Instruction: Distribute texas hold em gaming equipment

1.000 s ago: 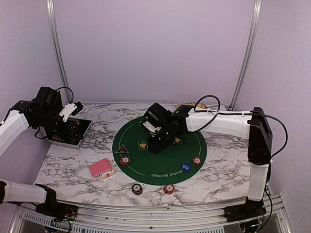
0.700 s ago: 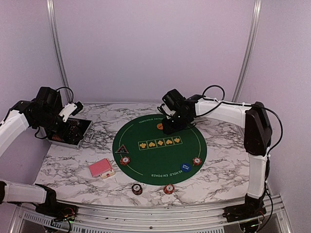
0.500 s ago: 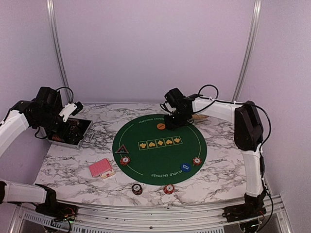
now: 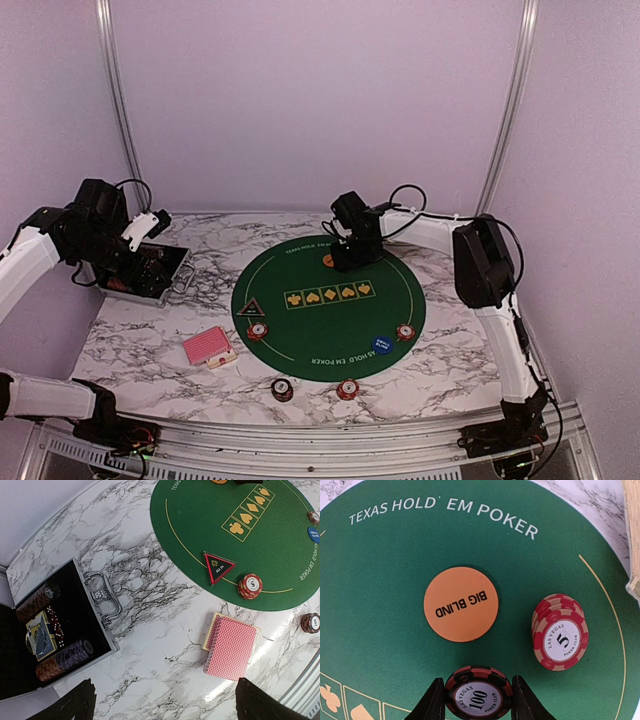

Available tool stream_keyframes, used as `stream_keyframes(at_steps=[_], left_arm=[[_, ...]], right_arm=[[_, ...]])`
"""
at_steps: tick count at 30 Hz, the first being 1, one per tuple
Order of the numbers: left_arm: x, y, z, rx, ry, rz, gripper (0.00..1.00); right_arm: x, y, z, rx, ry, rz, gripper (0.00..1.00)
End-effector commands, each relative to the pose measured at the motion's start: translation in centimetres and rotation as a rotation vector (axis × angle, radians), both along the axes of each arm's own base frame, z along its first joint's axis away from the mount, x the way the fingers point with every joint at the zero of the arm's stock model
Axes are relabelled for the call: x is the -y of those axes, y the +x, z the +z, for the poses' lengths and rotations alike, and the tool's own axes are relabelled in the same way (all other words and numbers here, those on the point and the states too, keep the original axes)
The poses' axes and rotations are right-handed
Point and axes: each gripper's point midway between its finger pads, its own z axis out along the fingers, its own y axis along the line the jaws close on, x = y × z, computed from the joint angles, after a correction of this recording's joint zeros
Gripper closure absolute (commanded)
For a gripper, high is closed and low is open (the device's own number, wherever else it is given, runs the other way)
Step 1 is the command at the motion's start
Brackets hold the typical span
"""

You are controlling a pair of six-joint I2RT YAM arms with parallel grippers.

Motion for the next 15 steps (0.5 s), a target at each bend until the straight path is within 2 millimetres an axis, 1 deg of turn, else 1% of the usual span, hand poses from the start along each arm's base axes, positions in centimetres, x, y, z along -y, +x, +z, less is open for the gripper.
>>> stream_keyframes(at_steps=[1,6,11,13,15], left_arm=[[-0.2,-0.1,0.0,-0.002,0.013,-0.008,0.01],[-0.2,0.0,0.1,0.001,0.019,-0.011,0.01],[-0.2,0.0,0.1,0.002,0.018,-0.011,0.01],[-0.2,0.0,0.1,0.003,0.018,-0.011,0.01],[-0.2,0.0,0.2,0.005,0.017,-0.010,0.01]], right_arm=[[0.3,1.6,0.2,0.021,0.019,-0.030,0.92],[0.9,1.9,-0.8,0.011,0.015,-0.045,0.93],[0.8,1.7,-1.8,-0.014,0.020,-0.045,0.92],[0.7,1.5,-2.2,-0.025,0.023,-0.043,0.90],[0.5,1.3,-2.4,-0.037,0.034,-0.034,0.81]])
